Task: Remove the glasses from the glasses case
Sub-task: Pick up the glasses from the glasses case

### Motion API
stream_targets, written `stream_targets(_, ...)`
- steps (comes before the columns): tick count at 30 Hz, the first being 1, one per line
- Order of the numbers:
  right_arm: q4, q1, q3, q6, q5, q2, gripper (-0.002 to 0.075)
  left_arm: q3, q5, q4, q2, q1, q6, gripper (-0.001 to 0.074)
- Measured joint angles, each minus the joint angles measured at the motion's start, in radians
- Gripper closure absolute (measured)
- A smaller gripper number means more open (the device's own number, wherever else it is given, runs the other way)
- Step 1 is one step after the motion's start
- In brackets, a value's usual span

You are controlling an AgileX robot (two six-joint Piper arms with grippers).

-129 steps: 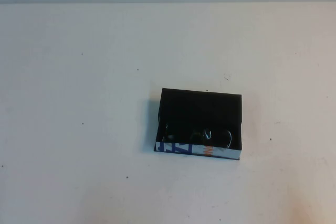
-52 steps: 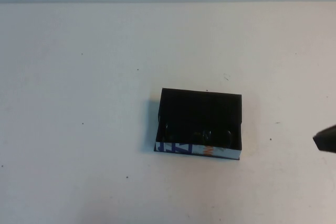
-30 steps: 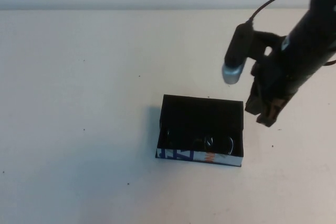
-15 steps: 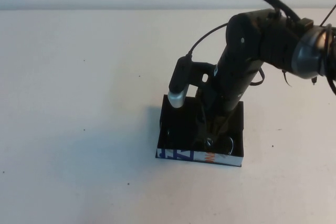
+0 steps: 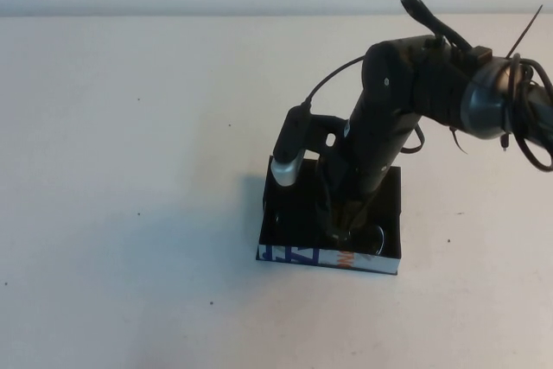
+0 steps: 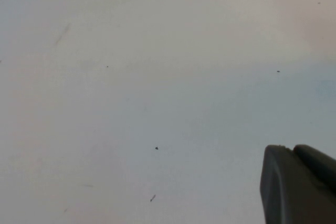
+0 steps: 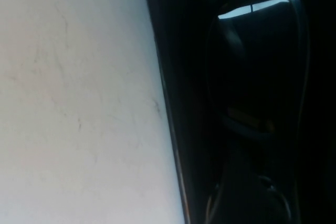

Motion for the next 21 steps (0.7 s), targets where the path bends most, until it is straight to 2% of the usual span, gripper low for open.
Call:
stream_targets(12, 0.01, 0.0, 0.0, 0.0, -0.058, 0.058, 0.0422, 0.0, 0.0, 0.0, 0.0, 0.0, 0.0, 0.074)
stream_targets(15, 0.01, 0.0, -0.003, 0.0, -0.068, 0.061, 0.0491, 0.0, 0.0, 0.0, 0.0, 0.0, 0.0, 0.074)
stream_targets(18, 0.011, 0.0, -0.033, 0.0, -0.035, 0.063, 0.0642, 0.0, 0.0, 0.0, 0.0, 0.0, 0.0, 0.074)
stream_targets(21, 0.011, 0.001, -0.089, 0.039, 0.029, 0.063, 0.068, 0.0, 0.0, 0.0, 0.0, 0.0, 0.0, 0.074)
